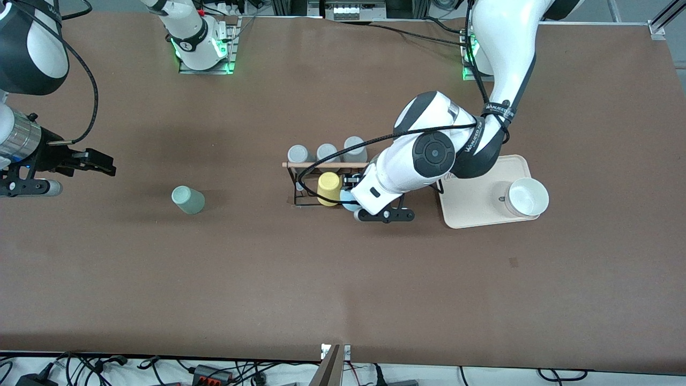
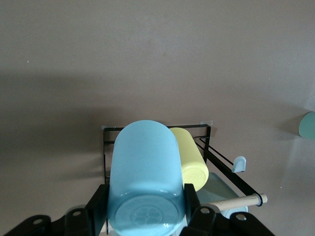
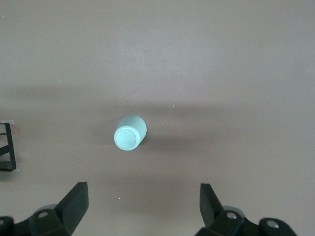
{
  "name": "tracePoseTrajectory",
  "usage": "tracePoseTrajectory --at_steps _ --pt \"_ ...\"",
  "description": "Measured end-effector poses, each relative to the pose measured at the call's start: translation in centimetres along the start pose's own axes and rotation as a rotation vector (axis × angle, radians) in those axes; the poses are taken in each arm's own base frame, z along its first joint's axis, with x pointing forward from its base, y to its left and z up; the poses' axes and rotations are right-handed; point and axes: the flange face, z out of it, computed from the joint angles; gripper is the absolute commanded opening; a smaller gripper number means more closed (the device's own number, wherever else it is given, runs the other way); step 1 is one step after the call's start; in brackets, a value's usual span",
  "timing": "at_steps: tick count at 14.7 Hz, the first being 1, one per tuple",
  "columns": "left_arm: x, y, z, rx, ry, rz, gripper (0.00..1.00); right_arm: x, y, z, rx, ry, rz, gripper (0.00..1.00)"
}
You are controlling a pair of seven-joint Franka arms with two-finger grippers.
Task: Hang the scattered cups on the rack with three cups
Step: 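Carry the light blue cup with the left gripper to the rack, then hang the light blue cup on the rack beside the yellow cup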
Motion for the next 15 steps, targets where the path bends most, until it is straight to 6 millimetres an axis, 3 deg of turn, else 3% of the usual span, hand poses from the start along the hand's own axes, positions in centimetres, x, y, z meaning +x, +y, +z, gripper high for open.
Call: tracePoseTrajectory --at_steps 15 --pt "-1.4 -0.5 3.2 0.108 -0.117 0.012 0.05 0.1 0.2 0.3 0.000 -0.006 0.003 1.00"
